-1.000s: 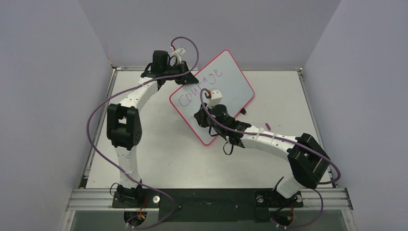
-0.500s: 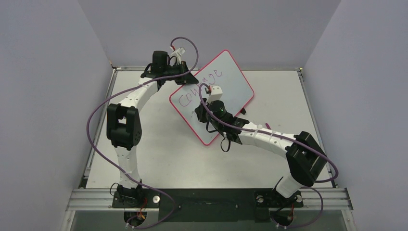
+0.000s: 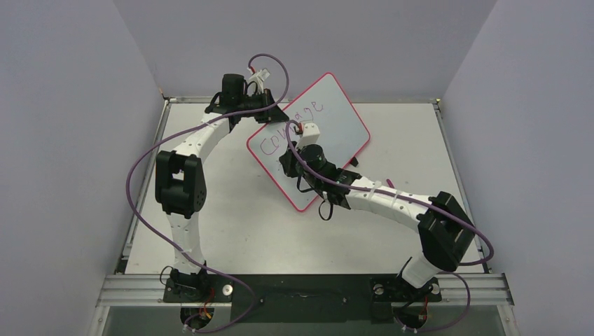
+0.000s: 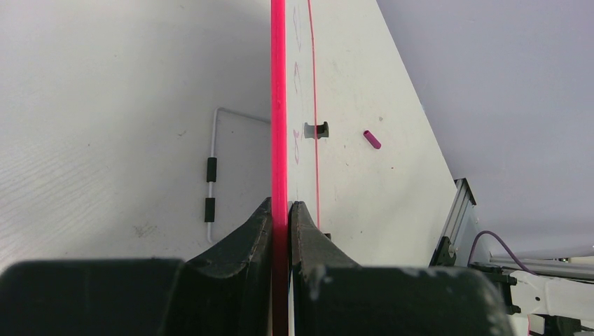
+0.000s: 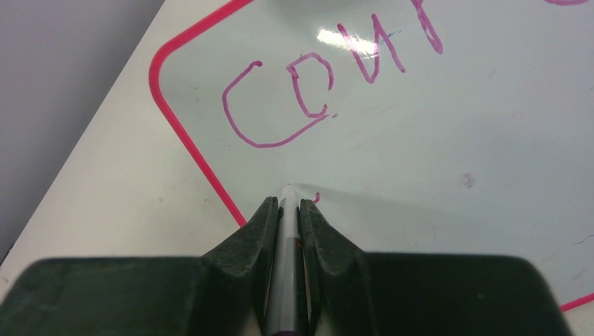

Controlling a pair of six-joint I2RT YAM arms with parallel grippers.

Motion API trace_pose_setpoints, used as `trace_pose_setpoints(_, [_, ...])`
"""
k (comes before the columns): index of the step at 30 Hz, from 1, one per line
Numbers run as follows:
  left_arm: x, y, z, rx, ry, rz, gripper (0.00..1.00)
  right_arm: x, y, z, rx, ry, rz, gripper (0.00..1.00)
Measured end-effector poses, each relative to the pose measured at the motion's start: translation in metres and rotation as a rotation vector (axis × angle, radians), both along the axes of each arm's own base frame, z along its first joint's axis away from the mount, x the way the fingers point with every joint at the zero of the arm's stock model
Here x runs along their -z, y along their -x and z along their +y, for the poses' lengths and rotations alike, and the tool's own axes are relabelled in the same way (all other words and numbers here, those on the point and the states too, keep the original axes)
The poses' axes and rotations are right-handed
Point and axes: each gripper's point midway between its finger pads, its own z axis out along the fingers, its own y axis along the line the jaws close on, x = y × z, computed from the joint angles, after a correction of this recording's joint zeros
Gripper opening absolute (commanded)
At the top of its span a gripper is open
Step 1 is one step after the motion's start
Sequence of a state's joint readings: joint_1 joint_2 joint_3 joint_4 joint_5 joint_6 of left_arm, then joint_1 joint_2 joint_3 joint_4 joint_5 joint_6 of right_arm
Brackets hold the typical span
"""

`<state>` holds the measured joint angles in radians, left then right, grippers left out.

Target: Write a sentence on the whiteboard

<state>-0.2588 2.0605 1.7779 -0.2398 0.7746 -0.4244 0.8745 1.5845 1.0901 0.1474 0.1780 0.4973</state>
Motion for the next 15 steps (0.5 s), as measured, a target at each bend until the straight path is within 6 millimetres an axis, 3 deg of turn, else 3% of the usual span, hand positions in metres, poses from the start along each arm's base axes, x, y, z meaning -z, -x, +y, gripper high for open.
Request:
trace_pose_setpoints(5, [0.000,0.000,0.000,0.000,0.000,0.000,0.00,-0.013,-0.004,0.008,-0.007,-0.017,-0.022,0.00])
trace_pose_setpoints(15, [0.001,0.000,0.001,-0.002,-0.001,0.001,0.00,-0.001,-0.006,0.010,-0.004,0.007,-0.008,0.00])
